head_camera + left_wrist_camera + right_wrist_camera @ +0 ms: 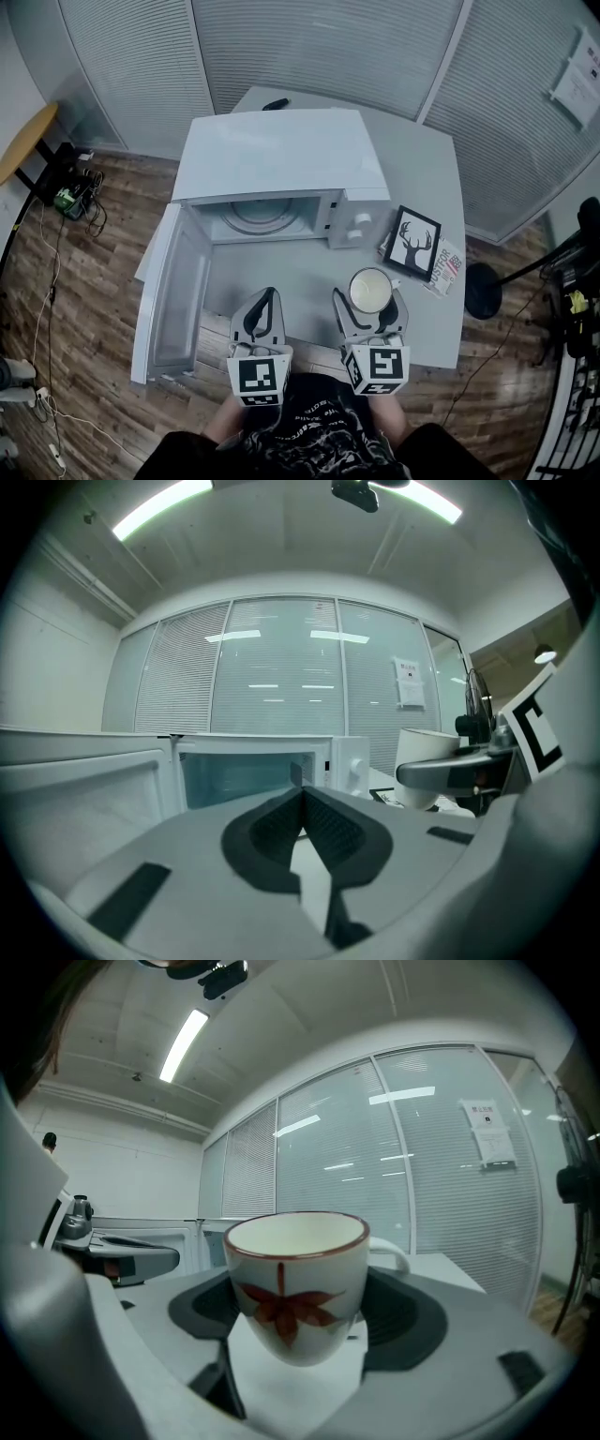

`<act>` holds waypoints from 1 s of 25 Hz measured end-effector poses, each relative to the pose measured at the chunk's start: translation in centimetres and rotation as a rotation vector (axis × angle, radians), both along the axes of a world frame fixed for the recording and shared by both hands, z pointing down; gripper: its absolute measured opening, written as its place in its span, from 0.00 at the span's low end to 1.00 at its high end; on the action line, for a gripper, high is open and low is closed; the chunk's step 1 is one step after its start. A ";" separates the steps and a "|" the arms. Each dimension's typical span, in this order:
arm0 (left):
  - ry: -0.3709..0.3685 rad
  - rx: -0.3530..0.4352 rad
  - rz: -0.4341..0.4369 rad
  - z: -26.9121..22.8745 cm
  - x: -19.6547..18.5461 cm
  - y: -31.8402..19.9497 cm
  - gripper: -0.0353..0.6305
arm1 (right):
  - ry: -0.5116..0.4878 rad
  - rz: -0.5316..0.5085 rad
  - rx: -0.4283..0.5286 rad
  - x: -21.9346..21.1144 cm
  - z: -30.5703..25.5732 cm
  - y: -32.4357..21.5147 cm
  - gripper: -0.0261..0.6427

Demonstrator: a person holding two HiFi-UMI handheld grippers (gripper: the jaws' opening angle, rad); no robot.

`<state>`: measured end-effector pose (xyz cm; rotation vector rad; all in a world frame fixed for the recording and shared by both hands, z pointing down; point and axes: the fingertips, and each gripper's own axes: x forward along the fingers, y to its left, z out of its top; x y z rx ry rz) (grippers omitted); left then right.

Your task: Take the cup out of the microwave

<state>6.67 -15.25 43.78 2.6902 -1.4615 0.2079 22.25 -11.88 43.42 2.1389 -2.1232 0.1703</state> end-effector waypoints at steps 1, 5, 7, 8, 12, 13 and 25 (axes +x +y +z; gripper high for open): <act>0.001 0.001 -0.003 0.0 0.0 0.1 0.06 | 0.000 0.001 0.002 0.1 -0.1 0.1 0.60; 0.004 0.001 -0.013 -0.1 -0.2 0.2 0.06 | -0.004 -0.001 0.005 0.2 -0.1 0.2 0.60; 0.003 0.000 -0.014 0.0 -0.3 0.4 0.06 | -0.005 -0.003 0.004 0.1 -0.1 0.4 0.60; 0.002 -0.001 -0.014 0.0 -0.2 0.5 0.06 | -0.005 -0.006 0.003 0.1 0.0 0.5 0.60; -0.002 -0.005 -0.016 0.1 0.0 0.8 0.06 | -0.008 -0.021 -0.003 0.0 0.1 0.6 0.60; -0.003 -0.006 -0.016 0.1 0.0 0.8 0.06 | -0.008 -0.023 -0.005 0.0 0.2 0.6 0.60; -0.009 -0.018 -0.033 0.5 0.1 1.1 0.06 | -0.012 -0.059 -0.013 -0.1 0.5 0.5 0.60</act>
